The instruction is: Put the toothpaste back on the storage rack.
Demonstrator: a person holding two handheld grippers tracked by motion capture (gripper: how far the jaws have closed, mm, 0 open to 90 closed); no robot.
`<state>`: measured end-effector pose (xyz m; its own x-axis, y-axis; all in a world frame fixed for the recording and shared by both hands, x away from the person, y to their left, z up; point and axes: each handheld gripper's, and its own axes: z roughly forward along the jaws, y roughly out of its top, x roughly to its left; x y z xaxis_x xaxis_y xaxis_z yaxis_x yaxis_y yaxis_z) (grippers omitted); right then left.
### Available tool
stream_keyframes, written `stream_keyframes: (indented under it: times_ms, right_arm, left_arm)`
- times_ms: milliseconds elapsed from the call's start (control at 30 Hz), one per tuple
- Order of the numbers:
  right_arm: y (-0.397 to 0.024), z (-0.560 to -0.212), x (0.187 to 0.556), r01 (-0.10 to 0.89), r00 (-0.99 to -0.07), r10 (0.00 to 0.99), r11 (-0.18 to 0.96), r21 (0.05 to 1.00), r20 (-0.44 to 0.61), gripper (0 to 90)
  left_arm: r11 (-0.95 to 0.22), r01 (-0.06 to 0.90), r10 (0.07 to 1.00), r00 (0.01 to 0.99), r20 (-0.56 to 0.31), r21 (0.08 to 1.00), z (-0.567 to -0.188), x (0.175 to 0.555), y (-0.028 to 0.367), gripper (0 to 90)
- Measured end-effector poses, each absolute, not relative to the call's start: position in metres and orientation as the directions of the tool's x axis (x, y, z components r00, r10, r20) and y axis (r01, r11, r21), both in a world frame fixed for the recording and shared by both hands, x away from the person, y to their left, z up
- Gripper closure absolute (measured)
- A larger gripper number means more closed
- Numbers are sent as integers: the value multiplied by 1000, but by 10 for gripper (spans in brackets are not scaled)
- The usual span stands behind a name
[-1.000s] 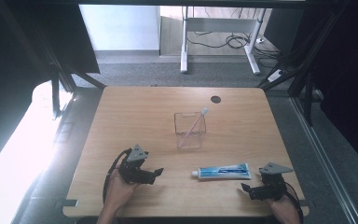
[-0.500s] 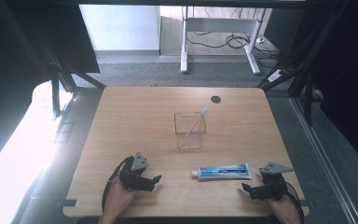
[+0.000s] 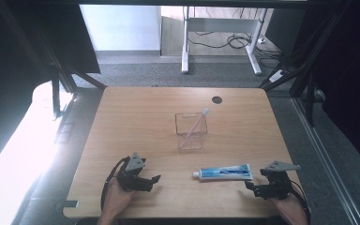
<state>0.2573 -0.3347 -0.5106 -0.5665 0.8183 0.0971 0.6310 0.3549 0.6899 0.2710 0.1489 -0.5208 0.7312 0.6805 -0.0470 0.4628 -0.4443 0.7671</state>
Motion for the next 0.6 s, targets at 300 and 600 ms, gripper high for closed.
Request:
stream_keyframes:
  times_ms: [300,600]
  right_arm:
    - [-331,-503,259,666,-566,811,343,663,149,300]
    - [-318,-493,262,624,-611,782,383,681,121,661]
  left_arm:
    - [-464,477,683,729,-42,746,-527,272,146,132]
    - [-485,475,678,735,-28,734,-530,272,144,133]
